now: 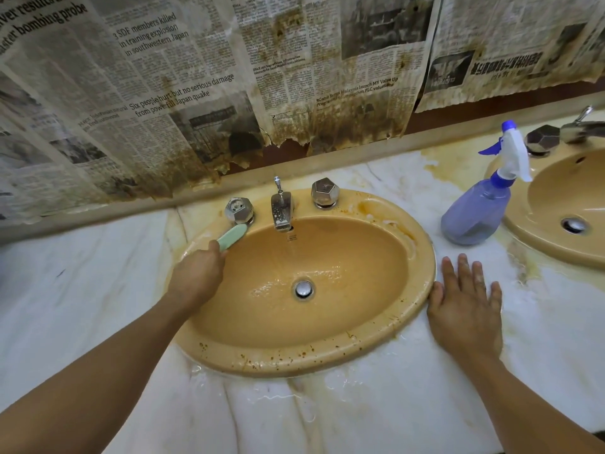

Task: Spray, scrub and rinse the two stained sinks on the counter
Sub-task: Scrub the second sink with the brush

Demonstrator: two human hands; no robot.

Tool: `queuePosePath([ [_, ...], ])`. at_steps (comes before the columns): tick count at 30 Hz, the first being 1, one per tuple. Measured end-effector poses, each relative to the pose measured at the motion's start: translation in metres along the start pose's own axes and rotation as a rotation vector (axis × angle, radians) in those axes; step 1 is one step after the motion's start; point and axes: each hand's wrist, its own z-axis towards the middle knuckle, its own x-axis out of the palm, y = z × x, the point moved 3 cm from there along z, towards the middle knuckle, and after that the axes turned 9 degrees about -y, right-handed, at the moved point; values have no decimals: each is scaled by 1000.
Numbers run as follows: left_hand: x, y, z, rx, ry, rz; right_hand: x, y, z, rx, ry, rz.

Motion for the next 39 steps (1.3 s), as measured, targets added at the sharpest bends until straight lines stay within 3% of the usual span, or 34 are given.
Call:
queuePosePath([
  [3, -5, 34, 7, -168, 32, -48, 0, 1, 0, 5, -4, 4],
  [14, -11, 20, 4, -113, 50, -332, -2, 2, 0, 8, -7, 0],
  [18, -15, 20, 34, -247, 10, -395, -5, 3, -1, 4, -8, 8],
  [24, -11, 35, 23, -232, 73, -522, -4, 3, 0, 10, -12, 21],
  [27, -13, 37, 65, -327, 143, -661, -4, 4, -1, 5, -10, 10],
  [30, -19, 24, 108, -286, 258, -728, -5, 3, 0, 4, -22, 4],
  [35, -37, 48, 121, -171, 525, -665, -4, 3, 0, -4, -34, -12],
  [39, -37, 57, 132, -119, 603, -613, -4, 5, 0, -4, -46, -34],
])
